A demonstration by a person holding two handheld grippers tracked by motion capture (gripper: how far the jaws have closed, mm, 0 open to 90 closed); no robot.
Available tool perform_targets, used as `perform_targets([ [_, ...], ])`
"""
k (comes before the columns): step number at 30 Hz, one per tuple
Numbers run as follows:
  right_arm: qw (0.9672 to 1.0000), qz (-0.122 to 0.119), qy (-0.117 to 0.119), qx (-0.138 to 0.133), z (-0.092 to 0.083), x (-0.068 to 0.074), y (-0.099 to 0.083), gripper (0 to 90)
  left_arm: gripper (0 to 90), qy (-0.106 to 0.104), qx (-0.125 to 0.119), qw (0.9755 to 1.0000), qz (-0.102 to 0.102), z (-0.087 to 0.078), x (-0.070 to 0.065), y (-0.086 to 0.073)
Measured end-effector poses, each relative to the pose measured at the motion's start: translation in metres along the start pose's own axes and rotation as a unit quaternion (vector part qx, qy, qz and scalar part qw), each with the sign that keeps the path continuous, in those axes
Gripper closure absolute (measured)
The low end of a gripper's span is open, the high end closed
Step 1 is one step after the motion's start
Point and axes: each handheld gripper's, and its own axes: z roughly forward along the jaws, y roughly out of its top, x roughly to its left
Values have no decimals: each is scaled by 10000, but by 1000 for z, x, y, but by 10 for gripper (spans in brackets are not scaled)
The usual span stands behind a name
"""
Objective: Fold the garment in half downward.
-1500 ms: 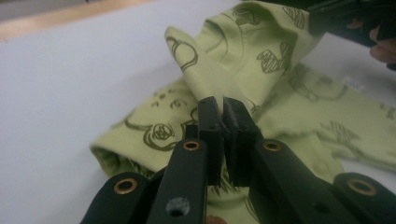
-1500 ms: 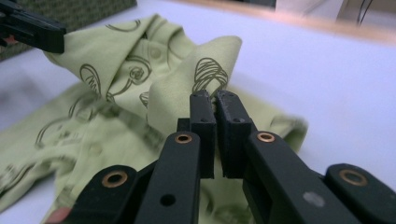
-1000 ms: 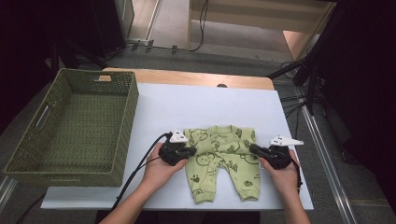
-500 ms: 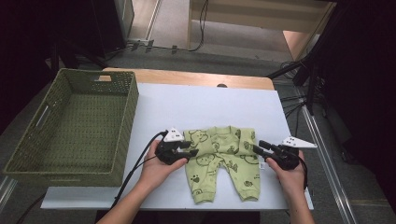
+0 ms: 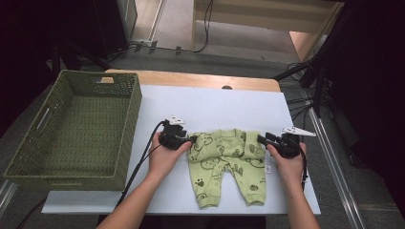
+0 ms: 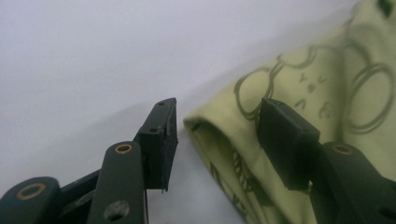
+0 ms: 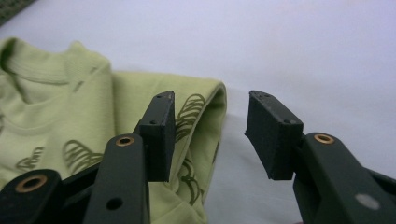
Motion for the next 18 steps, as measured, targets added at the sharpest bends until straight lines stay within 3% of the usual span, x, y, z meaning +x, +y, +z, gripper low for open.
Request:
perform_targets([
  [4, 9997, -30, -59, 226, 8, 0, -2, 474, 448, 119, 51, 9999, 107, 2, -2, -2],
  [8, 9989, -129, 52, 438, 12, 3, -1, 475, 558, 55, 116, 9997, 209, 3, -5, -2],
  [12, 9987, -163, -3, 490, 14, 6, -1, 596, 726, -68, 229, 9994, 240, 4, -8, -2],
  [14, 9986, -135, 45, 518, 14, 7, -2, 698, 802, -80, 243, 9992, 298, 3, -10, -2],
  [16, 9978, -145, 242, 595, 16, 10, -2, 783, 827, -119, 292, 9988, 367, 2, -9, -1],
  [18, 9977, -164, 259, 600, 17, 12, -2, 805, 838, -167, 374, 9985, 373, 0, -5, 1],
])
